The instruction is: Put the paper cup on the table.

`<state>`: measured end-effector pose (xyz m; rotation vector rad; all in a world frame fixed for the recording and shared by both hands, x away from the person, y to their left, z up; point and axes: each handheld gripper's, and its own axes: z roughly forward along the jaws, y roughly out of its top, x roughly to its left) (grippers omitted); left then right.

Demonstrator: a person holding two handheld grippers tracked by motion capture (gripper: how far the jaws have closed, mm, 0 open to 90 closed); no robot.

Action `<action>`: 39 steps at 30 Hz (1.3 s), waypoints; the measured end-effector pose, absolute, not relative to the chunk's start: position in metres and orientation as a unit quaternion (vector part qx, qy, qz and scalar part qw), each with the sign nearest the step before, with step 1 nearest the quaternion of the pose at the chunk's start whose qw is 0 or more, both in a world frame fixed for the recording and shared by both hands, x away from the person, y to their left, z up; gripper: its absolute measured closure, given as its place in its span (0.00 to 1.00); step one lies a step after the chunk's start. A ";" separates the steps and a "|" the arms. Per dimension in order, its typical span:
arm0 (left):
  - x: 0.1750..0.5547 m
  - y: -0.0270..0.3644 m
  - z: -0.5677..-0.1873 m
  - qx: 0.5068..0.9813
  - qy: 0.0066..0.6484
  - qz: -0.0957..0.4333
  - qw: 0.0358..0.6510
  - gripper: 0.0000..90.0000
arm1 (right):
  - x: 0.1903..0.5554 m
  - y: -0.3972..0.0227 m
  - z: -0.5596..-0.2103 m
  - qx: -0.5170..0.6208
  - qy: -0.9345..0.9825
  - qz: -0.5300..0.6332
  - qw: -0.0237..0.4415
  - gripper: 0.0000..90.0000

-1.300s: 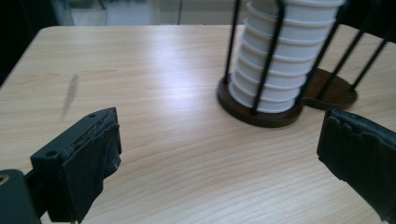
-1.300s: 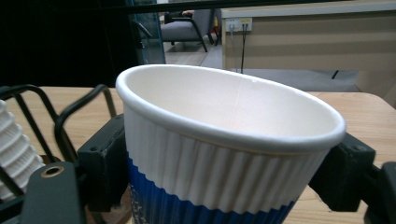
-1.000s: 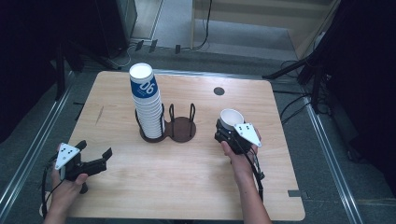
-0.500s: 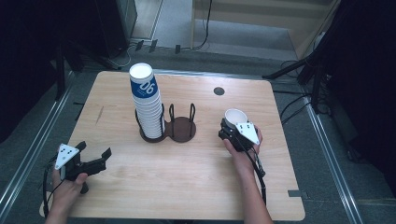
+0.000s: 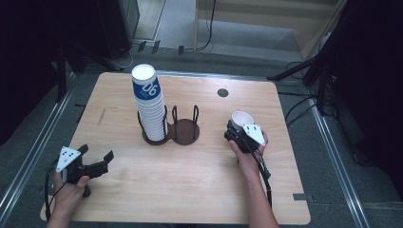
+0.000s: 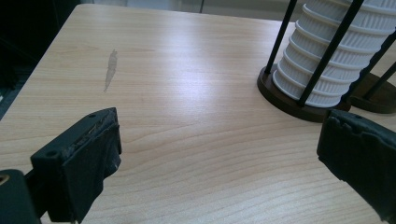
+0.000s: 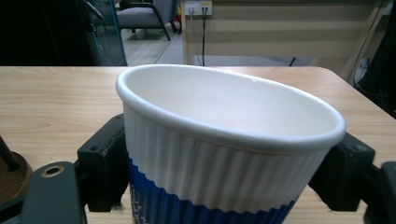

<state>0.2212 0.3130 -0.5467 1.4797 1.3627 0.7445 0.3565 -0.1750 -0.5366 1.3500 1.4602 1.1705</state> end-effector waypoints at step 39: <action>0.221 0.314 -0.547 0.603 0.563 0.293 0.484 0.00 | 0.352 -0.163 -0.543 0.530 0.601 0.434 0.413 0.17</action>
